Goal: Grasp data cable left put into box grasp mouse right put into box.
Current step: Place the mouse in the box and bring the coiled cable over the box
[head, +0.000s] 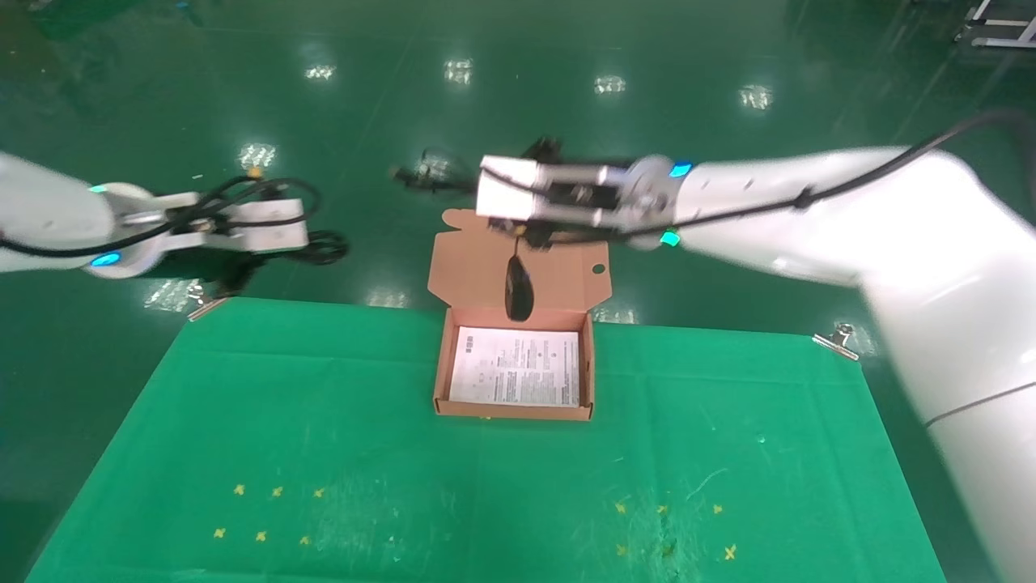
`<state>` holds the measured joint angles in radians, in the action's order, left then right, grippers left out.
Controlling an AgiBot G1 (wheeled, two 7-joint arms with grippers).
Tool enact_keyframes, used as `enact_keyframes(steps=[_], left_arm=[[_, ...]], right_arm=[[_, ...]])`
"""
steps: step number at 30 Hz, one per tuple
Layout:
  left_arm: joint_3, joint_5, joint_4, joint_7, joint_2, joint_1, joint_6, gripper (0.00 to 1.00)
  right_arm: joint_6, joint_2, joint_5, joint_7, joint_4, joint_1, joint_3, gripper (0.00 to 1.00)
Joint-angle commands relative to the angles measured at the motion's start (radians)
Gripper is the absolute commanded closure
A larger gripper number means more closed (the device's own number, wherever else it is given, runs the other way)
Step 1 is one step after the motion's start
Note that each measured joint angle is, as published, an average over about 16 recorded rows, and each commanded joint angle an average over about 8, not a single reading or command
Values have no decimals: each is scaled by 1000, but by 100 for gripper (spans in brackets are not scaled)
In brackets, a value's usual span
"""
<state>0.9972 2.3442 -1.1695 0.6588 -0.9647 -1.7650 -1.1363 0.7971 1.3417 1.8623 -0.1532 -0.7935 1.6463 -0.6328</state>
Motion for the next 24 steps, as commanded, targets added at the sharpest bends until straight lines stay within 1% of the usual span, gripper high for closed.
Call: enact_keyframes(steps=[1,6,10,15,20,21,24], left_arm=[[6,20,-25,27,19,5,-33,100],[8,39,-70,64,33,13,-57,100],[8,46,-84,75,36,17,-62,100],[8,49,-91,81,38,19,-64,100],[8,50,-94,83,38,19,-65,100],[8,50,-94,83,38,19,-65,100],[8,50,-95,83,38,19,-65,100]], right_arm=[[-1,10,-7,-3,11,-16,-10,100],[-38,21,-50,26,9,-50,-77,100],[-96,26,-88,67,15,-70,-151,100],[-187,28,-134,149,54,-94,-256,100],[-267,25,-173,241,127,-117,-336,100],[-277,25,-180,256,142,-121,-350,97],[-294,24,-196,289,177,-130,-382,59]])
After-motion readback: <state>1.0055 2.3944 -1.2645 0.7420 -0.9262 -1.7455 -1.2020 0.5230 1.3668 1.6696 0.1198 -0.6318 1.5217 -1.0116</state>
